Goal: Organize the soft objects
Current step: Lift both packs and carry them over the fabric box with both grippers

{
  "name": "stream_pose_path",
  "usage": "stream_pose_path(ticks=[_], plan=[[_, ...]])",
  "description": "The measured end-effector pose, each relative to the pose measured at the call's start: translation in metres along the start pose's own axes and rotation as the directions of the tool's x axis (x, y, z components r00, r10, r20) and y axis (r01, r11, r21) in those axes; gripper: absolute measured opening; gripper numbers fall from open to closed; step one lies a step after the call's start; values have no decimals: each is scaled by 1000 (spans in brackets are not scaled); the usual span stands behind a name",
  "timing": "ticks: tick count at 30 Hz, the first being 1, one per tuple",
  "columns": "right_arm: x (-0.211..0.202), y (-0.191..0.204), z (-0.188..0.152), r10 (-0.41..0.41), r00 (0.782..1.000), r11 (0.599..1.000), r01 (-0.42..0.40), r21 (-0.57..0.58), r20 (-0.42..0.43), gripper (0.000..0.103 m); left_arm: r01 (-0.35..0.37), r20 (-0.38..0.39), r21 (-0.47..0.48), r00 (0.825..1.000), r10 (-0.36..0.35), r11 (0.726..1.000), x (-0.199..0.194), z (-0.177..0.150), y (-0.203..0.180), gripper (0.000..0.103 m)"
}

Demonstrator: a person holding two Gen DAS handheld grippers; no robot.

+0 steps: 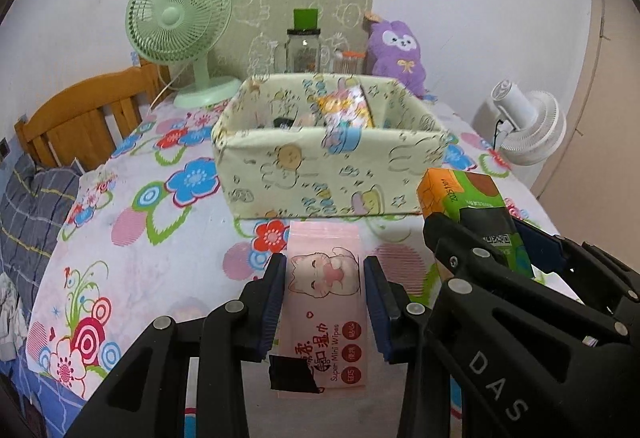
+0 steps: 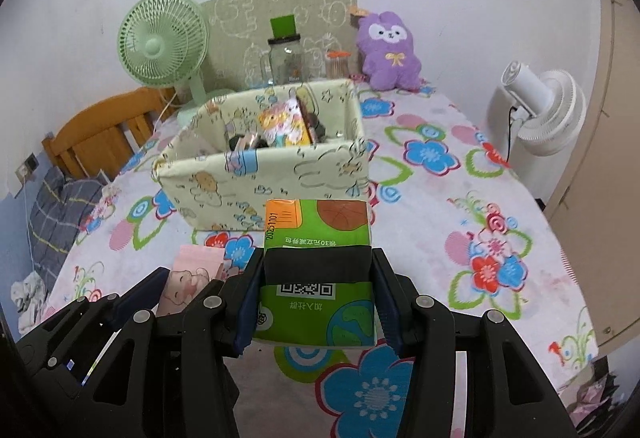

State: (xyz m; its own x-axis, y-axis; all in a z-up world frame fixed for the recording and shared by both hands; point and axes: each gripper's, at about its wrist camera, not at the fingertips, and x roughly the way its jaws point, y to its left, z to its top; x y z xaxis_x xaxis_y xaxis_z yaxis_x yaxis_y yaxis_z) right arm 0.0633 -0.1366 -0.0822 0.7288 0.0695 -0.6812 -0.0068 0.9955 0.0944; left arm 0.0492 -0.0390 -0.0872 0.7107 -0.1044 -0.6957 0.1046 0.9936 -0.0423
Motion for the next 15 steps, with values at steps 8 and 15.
stream_pose_path(ticks=[8,15], plan=[[-26,-5,11,-7,999,1000,7,8,49,54,12,46,15,999,-13,1000,-23,14,-9,39],[-46,-6,24,-5,996,1000,4,12,89,54,10,90,28,996,-12,1000,-43,27,-14,39]])
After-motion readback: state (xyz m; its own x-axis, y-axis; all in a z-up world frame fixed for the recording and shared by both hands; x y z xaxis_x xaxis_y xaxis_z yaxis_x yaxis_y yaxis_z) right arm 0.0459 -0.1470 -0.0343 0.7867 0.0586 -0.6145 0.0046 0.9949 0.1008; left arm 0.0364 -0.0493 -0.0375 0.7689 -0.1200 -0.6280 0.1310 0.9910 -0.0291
